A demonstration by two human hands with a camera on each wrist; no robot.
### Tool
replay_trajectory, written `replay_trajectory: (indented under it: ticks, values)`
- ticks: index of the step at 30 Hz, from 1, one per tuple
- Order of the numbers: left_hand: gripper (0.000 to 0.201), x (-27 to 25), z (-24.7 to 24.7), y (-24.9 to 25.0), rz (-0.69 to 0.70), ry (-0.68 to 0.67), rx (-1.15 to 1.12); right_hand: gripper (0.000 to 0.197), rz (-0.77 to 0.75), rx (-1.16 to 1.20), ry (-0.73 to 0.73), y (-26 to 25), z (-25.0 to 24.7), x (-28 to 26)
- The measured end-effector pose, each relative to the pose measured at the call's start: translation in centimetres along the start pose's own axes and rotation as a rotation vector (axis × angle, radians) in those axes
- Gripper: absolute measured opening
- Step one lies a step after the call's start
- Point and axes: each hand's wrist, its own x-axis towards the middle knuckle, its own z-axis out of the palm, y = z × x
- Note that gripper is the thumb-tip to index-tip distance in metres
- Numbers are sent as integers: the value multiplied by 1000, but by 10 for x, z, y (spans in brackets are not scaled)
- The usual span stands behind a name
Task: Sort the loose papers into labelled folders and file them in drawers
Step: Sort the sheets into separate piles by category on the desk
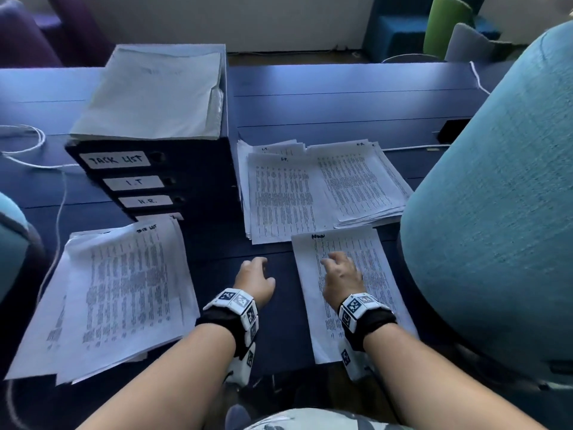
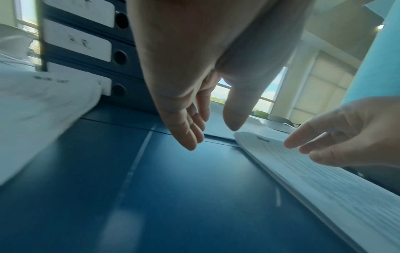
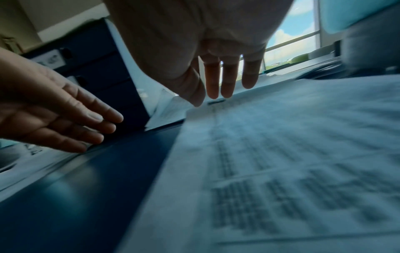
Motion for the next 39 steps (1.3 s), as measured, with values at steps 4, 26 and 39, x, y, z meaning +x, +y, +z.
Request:
replay_trajectory:
  ticks: [4,26,39]
  values:
    - [50,-7,-35,-38,-67,90,9,46,-103,37,-40,-40,12,-3]
    - [79,-51,-151,-270,-612,219,209,55,-266,338,-336,-221,82,-24]
    - [67,-50,-136,-231,-474,295,112,51,-136,214,-209,-201,80,-23]
